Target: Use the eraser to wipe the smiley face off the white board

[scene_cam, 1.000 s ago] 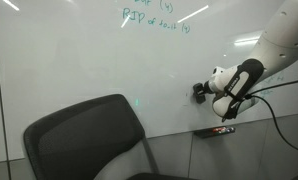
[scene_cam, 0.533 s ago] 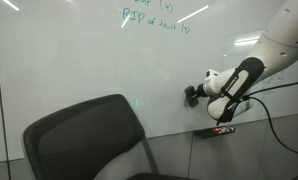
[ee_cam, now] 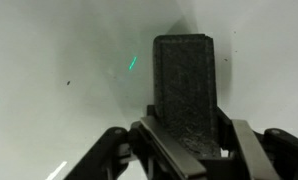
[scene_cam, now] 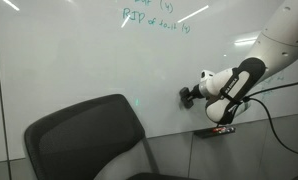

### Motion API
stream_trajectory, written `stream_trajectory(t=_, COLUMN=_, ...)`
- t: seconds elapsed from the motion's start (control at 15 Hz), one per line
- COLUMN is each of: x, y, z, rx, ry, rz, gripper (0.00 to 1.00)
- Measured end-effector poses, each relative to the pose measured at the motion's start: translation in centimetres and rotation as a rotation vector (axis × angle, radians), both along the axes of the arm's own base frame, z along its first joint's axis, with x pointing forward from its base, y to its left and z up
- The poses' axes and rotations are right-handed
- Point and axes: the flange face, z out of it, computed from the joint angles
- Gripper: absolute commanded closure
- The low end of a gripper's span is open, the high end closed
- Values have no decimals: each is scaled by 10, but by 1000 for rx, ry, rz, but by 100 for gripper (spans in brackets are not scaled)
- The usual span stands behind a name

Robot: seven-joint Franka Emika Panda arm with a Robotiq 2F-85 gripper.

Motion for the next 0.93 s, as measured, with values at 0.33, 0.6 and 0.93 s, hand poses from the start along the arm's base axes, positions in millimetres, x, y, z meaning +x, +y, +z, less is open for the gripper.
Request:
stream_trajectory(t=0.33, x=3, y=-36, z=23, rx=33, ry=-49, rz=-100, gripper=69)
stream_trajectory(t=0.6, x=5, y=-86, z=43, rx=37, ry=-97, rz=-204, gripper=69)
stream_trajectory(t=0.93, x=7, y=-119, z=32, rx=94, ry=-115, rz=-246, gripper=69)
